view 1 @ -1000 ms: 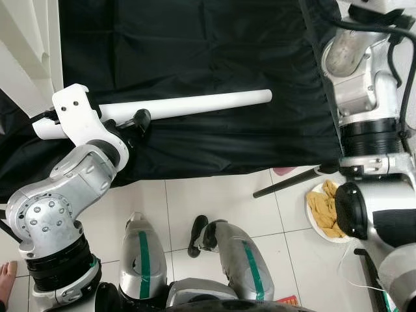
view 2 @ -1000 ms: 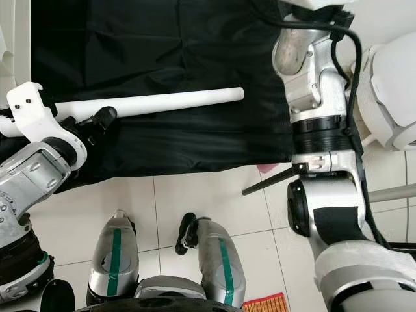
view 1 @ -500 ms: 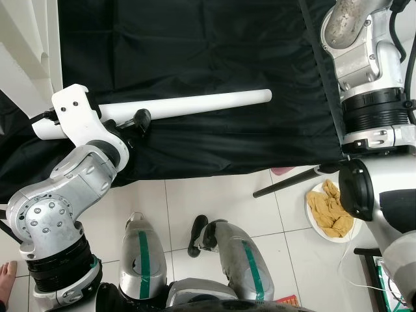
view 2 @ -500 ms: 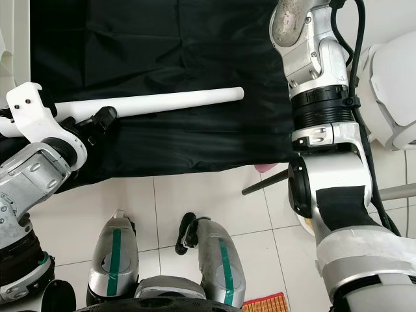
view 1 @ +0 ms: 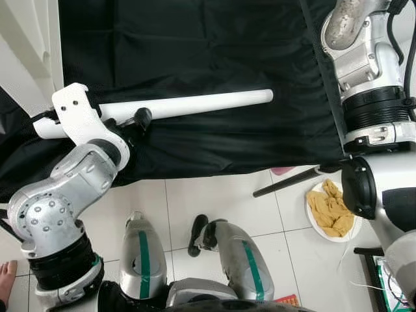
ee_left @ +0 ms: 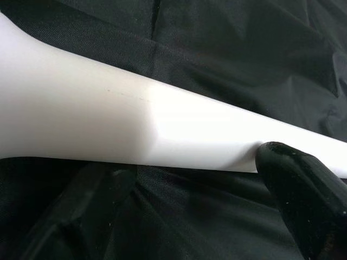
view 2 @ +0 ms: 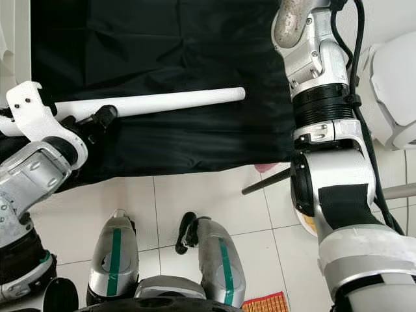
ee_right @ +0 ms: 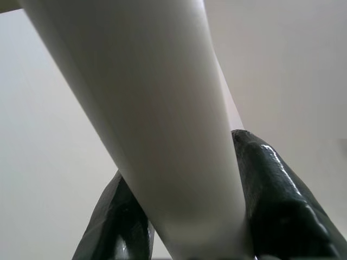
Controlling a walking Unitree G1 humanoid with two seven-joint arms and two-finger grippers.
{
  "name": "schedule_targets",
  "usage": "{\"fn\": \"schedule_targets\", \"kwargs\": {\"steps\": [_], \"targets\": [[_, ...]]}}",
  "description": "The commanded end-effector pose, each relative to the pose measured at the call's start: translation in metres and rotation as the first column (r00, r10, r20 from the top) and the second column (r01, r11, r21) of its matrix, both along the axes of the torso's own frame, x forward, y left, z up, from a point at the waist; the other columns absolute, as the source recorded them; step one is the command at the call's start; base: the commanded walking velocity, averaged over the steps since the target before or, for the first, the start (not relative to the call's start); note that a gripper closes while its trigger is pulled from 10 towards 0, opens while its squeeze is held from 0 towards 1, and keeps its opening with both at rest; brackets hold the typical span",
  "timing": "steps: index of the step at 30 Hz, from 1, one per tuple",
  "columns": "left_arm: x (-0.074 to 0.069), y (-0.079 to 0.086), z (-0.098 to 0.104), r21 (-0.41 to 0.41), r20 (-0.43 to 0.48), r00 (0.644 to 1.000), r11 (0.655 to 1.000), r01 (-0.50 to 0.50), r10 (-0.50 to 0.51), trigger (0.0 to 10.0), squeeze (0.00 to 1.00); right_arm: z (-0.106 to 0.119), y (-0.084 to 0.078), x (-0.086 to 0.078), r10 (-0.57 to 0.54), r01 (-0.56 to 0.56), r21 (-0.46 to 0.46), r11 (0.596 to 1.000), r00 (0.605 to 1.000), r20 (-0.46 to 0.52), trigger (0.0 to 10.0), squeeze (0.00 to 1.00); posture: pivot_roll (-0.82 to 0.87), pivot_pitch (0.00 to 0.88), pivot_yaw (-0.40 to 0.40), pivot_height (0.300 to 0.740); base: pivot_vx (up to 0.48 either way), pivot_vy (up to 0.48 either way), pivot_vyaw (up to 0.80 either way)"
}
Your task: Building children table
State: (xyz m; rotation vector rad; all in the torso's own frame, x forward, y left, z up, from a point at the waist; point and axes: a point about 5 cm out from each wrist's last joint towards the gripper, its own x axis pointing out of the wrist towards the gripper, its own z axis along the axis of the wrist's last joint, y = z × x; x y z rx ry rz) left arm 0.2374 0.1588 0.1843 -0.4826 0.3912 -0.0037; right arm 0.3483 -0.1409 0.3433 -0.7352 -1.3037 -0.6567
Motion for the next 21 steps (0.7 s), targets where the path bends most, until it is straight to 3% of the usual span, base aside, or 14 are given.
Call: {"fn": "schedule_targets", "kwargs": {"steps": [1,8,21], "targets": [[0.006,0.010,0.005,0.028,0.015,0.996,0.996,-0.091,0.090,10.0,0.00,0.013,0.001,-0.006,0.040,-0.042,0.020,0.999,0.997,0.073,0.0,0.00,0.30,0.138,-0.129,0.740,0.000,0.000,0.00],[0.015,0.015,0.009,0.026,0.037,0.991,0.992,-0.127,0.126,10.0,0.00,0.017,-0.006,-0.010,0.038,-0.043,0.051,0.998,0.994,0.099,0.0,0.00,0.30,0.124,-0.122,0.740,0.000,0.000,0.00],[0.030,0.025,0.010,0.007,0.036,0.974,0.975,-0.223,0.222,10.0,0.00,0.027,-0.039,-0.017,0.017,-0.043,0.218,0.975,0.993,0.120,0.0,0.00,0.27,0.092,-0.095,0.740,0.000,0.000,0.00]]}}
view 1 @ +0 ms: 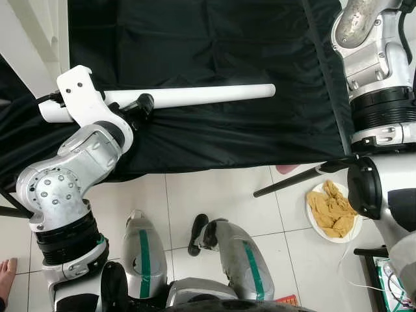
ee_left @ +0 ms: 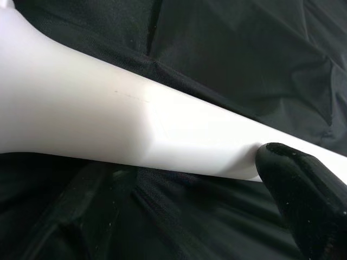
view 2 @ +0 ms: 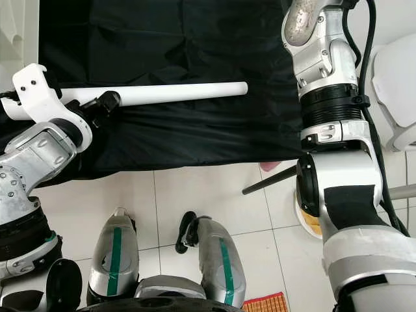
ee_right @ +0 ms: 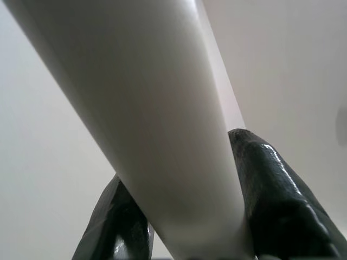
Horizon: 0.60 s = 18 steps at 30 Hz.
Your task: Building children table
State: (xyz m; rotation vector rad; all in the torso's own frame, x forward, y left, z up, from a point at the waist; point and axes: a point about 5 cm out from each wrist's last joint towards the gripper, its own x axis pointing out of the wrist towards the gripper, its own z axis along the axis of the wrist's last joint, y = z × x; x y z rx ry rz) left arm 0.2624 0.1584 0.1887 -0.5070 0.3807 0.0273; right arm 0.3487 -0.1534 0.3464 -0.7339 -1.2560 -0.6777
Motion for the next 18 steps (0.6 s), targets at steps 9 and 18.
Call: {"fn": "schedule_targets", "kwargs": {"steps": [9,18], "targets": [[0.017,0.036,0.013,0.001,0.080,0.959,0.962,-0.274,0.273,10.0,0.00,0.029,-0.045,-0.022,0.020,-0.065,0.280,0.958,0.986,0.163,0.0,0.00,0.26,0.075,-0.086,0.740,0.000,0.000,0.00],[0.028,0.038,0.019,0.000,0.116,0.944,0.951,-0.310,0.308,10.0,0.00,0.030,-0.050,-0.022,0.021,-0.065,0.303,0.951,0.989,0.149,0.0,0.00,0.25,0.062,-0.083,0.740,0.000,0.000,0.00]]}}
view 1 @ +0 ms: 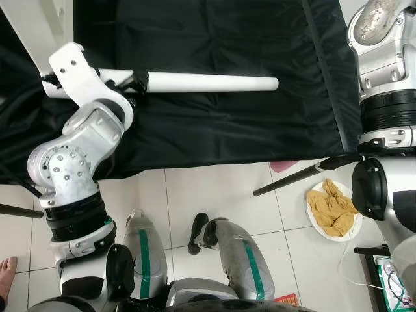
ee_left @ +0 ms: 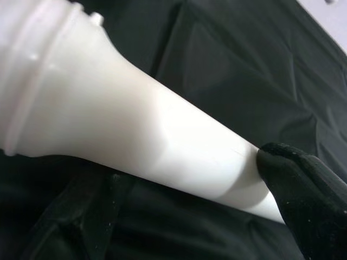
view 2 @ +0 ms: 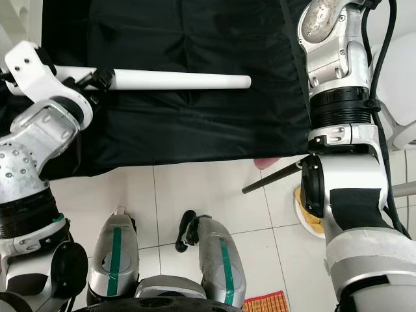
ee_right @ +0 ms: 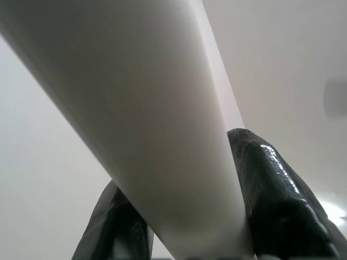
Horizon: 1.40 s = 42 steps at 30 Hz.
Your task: Building children table
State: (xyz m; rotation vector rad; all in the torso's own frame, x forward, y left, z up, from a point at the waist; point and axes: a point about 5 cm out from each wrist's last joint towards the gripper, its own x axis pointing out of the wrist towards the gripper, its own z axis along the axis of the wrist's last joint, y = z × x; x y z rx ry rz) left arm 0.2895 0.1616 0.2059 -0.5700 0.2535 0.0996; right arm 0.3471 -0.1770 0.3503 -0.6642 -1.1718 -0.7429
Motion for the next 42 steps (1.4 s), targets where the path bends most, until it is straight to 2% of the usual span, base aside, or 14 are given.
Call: {"fn": "schedule_targets", "kwargs": {"steps": [1,7,12,15,17,23,24,25,27,28,32,34,40,42], "targets": [[0.001,0.035,0.002,0.051,0.011,0.979,0.977,-0.206,0.205,10.0,0.00,0.026,-0.027,-0.020,0.032,-0.068,0.193,0.979,0.982,0.186,0.0,0.00,0.25,0.062,-0.083,0.740,0.000,0.000,0.00],[0.010,0.036,0.009,0.043,0.061,0.965,0.966,-0.257,0.254,10.0,0.00,0.027,-0.029,-0.020,0.034,-0.069,0.198,0.978,0.984,0.175,0.0,0.00,0.24,0.059,-0.085,0.740,0.000,0.000,0.00],[0.026,0.033,0.019,0.014,0.111,0.943,0.949,-0.316,0.313,10.0,0.00,0.028,-0.027,-0.020,0.041,-0.073,0.193,0.979,0.985,0.166,0.0,0.00,0.24,0.068,-0.091,0.740,0.000,0.000,0.00],[0.030,0.032,0.022,0.012,0.124,0.935,0.942,-0.336,0.332,10.0,0.00,0.028,-0.027,-0.020,0.042,-0.074,0.191,0.979,0.985,0.165,0.0,0.00,0.24,0.069,-0.093,0.740,0.000,0.000,0.00],[0.041,0.026,0.026,-0.022,0.141,0.927,0.937,-0.349,0.349,10.0,0.00,0.029,-0.025,-0.019,0.046,-0.076,0.183,0.980,0.985,0.164,0.0,0.00,0.24,0.076,-0.094,0.740,0.000,0.000,0.00],[0.044,0.023,0.028,-0.044,0.145,0.920,0.931,-0.363,0.365,10.0,0.00,0.029,-0.024,-0.019,0.047,-0.076,0.178,0.981,0.986,0.163,0.0,0.00,0.23,0.080,-0.093,0.740,0.000,0.000,0.00],[0.048,0.021,0.027,-0.079,0.144,0.915,0.926,-0.369,0.377,10.0,0.00,0.030,-0.024,-0.019,0.047,-0.076,0.176,0.982,0.986,0.162,0.0,0.00,0.23,0.087,-0.094,0.740,0.000,0.000,0.00],[0.052,0.019,0.027,-0.101,0.142,0.913,0.924,-0.370,0.381,9.1,0.00,0.030,-0.025,-0.019,0.046,-0.074,0.175,0.982,0.986,0.160,0.0,0.00,0.23,0.091,-0.096,0.740,0.000,0.000,0.00],[0.052,0.019,0.027,-0.101,0.142,0.913,0.924,-0.370,0.381,9.1,0.00,0.030,-0.025,-0.019,0.046,-0.074,0.175,0.982,0.986,0.160,0.0,0.00,0.23,0.091,-0.096,0.740,0.000,0.000,0.00],[0.053,0.018,0.028,-0.120,0.151,0.911,0.922,-0.369,0.384,0.0,0.00,0.030,-0.025,-0.019,0.045,-0.073,0.176,0.982,0.986,0.158,0.0,0.00,0.23,0.091,-0.096,0.740,0.000,0.000,0.00],[0.055,0.017,0.034,-0.147,0.181,0.900,0.916,-0.373,0.396,0.0,0.00,0.031,-0.025,-0.018,0.047,-0.074,0.177,0.981,0.987,0.152,0.0,0.00,0.23,0.096,-0.101,0.740,0.000,0.000,0.00],[0.056,0.017,0.042,-0.174,0.224,0.889,0.913,-0.368,0.400,0.0,0.00,0.032,-0.024,-0.017,0.055,-0.081,0.178,0.981,0.988,0.145,0.0,0.00,0.23,0.097,-0.103,0.740,0.000,0.000,0.00],[0.057,0.019,0.051,-0.173,0.269,0.869,0.909,-0.380,0.414,0.0,0.00,0.033,-0.022,-0.014,0.077,-0.097,0.169,0.981,0.990,0.122,0.0,0.00,0.23,0.097,-0.104,0.740,0.000,0.000,0.00],[0.055,0.025,0.067,-0.156,0.339,0.842,0.907,-0.391,0.421,0.0,0.00,0.034,-0.018,-0.010,0.119,-0.131,0.156,0.979,0.990,0.080,0.0,0.00,0.23,0.096,-0.105,0.740,0.000,0.000,0.00]]}}
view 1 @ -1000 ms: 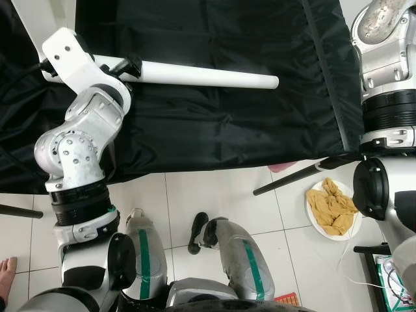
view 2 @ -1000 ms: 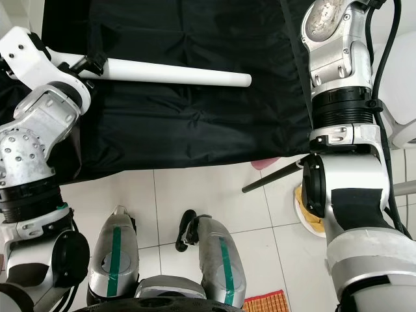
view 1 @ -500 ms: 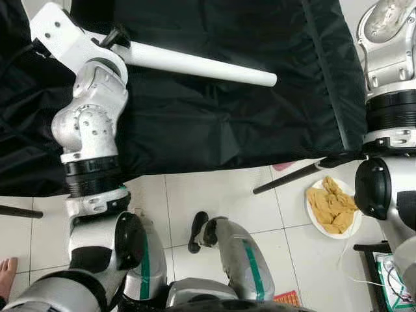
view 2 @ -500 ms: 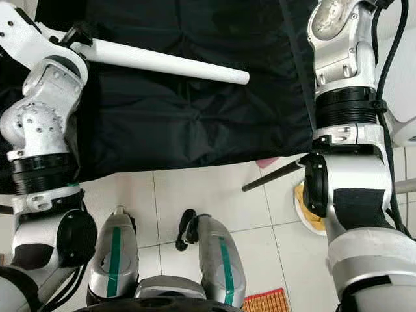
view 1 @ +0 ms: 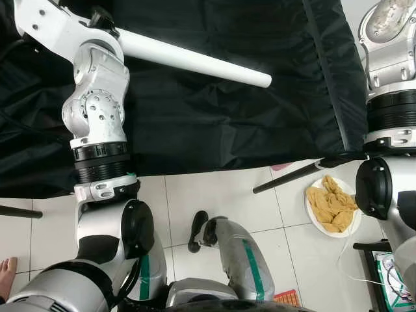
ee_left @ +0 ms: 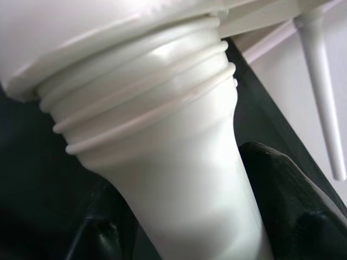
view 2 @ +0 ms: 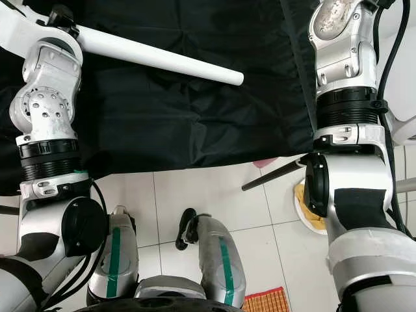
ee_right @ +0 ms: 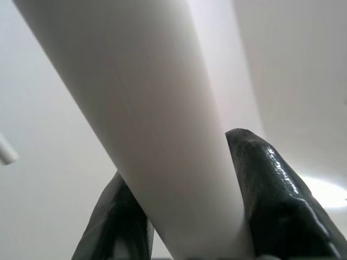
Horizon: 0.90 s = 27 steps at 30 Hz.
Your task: Building children table
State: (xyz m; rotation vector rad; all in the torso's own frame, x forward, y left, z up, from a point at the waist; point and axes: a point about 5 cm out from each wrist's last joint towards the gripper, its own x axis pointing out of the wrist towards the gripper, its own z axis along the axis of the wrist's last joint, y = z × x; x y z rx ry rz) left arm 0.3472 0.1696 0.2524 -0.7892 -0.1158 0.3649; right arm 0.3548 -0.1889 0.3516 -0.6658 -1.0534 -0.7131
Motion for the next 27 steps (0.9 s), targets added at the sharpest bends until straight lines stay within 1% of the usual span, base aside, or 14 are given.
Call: {"fn": "schedule_targets", "kwargs": {"steps": [1,4,7,8,10,11,12,13,16,21,22,24,26,27], "targets": [[-0.002,0.017,0.021,0.093,0.083,0.994,0.993,-0.076,0.068,0.0,0.00,0.033,-0.006,-0.017,0.099,-0.123,0.121,0.985,0.977,0.191,0.0,0.00,0.23,0.096,-0.105,0.740,0.000,0.000,0.00],[-0.013,0.028,0.050,0.184,0.205,0.976,0.976,-0.114,0.075,0.0,0.00,0.034,0.000,-0.013,0.159,-0.171,0.096,0.981,0.979,0.125,0.0,0.00,0.23,0.095,-0.106,0.740,0.000,0.000,0.00],[-0.023,0.035,0.070,0.236,0.300,0.951,0.960,-0.148,0.073,0.0,0.00,0.035,0.000,-0.013,0.176,-0.185,0.085,0.979,0.979,0.106,0.0,0.00,0.23,0.091,-0.108,0.740,0.000,0.000,0.00],[-0.023,0.035,0.070,0.236,0.300,0.951,0.960,-0.148,0.073,0.0,0.00,0.035,0.000,-0.013,0.176,-0.185,0.085,0.979,0.979,0.106,0.0,0.00,0.23,0.091,-0.108,0.740,0.000,0.000,0.00],[-0.032,0.038,0.088,0.289,0.385,0.922,0.944,-0.158,0.037,0.0,0.00,0.036,-0.002,-0.014,0.206,-0.216,0.101,0.971,0.973,0.104,0.0,0.00,0.22,0.086,-0.112,0.740,0.000,0.000,0.00],[-0.032,0.038,0.088,0.289,0.385,0.922,0.944,-0.158,0.037,0.0,0.00,0.036,-0.002,-0.014,0.206,-0.216,0.101,0.971,0.973,0.104,0.0,0.00,0.22,0.086,-0.112,0.740,0.000,0.000,0.00],[-0.035,0.039,0.092,0.300,0.407,0.913,0.940,-0.162,0.028,10.0,0.00,0.037,-0.002,-0.014,0.216,-0.227,0.107,0.968,0.971,0.105,0.0,0.00,0.22,0.086,-0.112,0.740,0.000,0.000,0.00],[-0.035,0.039,0.092,0.300,0.407,0.913,0.940,-0.162,0.028,10.0,0.00,0.037,-0.002,-0.014,0.216,-0.227,0.107,0.968,0.971,0.105,0.0,0.00,0.22,0.086,-0.112,0.740,0.000,0.000,0.00],[-0.042,0.035,0.103,0.343,0.467,0.884,0.927,-0.150,-0.030,10.0,0.00,0.039,-0.003,-0.017,0.244,-0.256,0.107,0.961,0.963,0.114,0.0,0.00,0.23,0.082,-0.117,0.740,0.000,0.000,0.00],[-0.059,0.030,0.121,0.442,0.546,0.828,0.883,-0.155,-0.128,10.0,0.00,0.040,-0.003,-0.021,0.332,-0.344,0.112,0.932,0.937,0.108,0.0,0.00,0.23,0.083,-0.126,0.740,0.000,0.000,0.00],[-0.059,0.030,0.121,0.442,0.546,0.828,0.883,-0.155,-0.128,10.0,0.00,0.040,-0.003,-0.021,0.332,-0.344,0.112,0.932,0.937,0.108,0.0,0.00,0.23,0.083,-0.126,0.740,0.000,0.000,0.00],[-0.068,0.030,0.128,0.486,0.567,0.804,0.861,-0.151,-0.179,10.0,0.00,0.036,-0.006,-0.023,0.365,-0.372,0.116,0.921,0.928,0.079,0.0,0.00,0.23,0.085,-0.131,0.740,0.000,0.000,0.00],[-0.073,0.030,0.131,0.526,0.566,0.797,0.837,-0.151,-0.212,10.0,0.00,0.032,-0.010,-0.025,0.378,-0.383,0.119,0.916,0.924,0.061,0.0,0.00,0.24,0.089,-0.135,0.740,0.000,0.000,0.00],[-0.073,0.030,0.131,0.526,0.566,0.797,0.837,-0.151,-0.212,10.0,0.00,0.032,-0.010,-0.025,0.378,-0.383,0.119,0.916,0.924,0.061,0.0,0.00,0.24,0.089,-0.135,0.740,0.000,0.000,0.00]]}}
